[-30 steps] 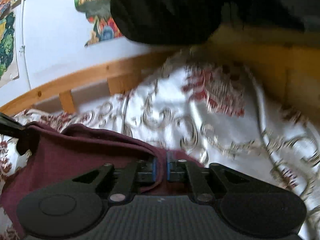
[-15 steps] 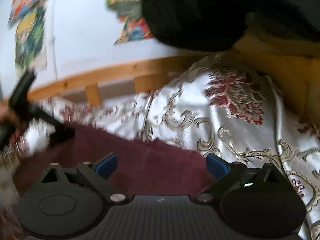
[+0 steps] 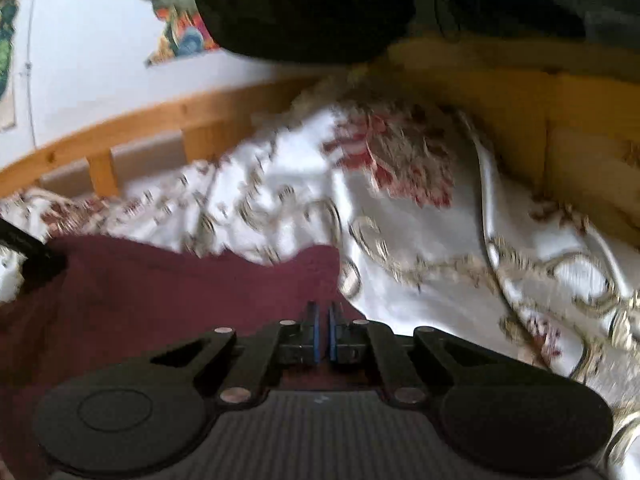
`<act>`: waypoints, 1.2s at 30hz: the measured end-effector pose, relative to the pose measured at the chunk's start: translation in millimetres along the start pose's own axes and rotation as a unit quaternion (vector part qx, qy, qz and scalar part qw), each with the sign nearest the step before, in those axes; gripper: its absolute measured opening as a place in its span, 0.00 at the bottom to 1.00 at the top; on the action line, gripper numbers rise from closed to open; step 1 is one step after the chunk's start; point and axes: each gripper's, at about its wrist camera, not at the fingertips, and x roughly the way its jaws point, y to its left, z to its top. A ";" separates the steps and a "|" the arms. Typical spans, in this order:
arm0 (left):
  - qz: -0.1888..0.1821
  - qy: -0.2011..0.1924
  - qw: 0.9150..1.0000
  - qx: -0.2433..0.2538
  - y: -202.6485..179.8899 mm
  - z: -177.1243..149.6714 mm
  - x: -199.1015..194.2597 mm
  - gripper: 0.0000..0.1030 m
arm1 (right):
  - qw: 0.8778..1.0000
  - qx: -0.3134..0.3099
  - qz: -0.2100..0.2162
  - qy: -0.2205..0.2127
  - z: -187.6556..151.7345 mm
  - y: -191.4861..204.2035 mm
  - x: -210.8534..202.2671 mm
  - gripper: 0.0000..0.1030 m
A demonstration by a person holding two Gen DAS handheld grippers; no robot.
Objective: Fold small clothes
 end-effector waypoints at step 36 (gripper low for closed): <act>0.021 -0.004 0.986 -0.165 50.1 -167.3 -107.9 0.98 | 0.983 0.109 -0.074 0.130 -50.5 23.2 -89.9 1.00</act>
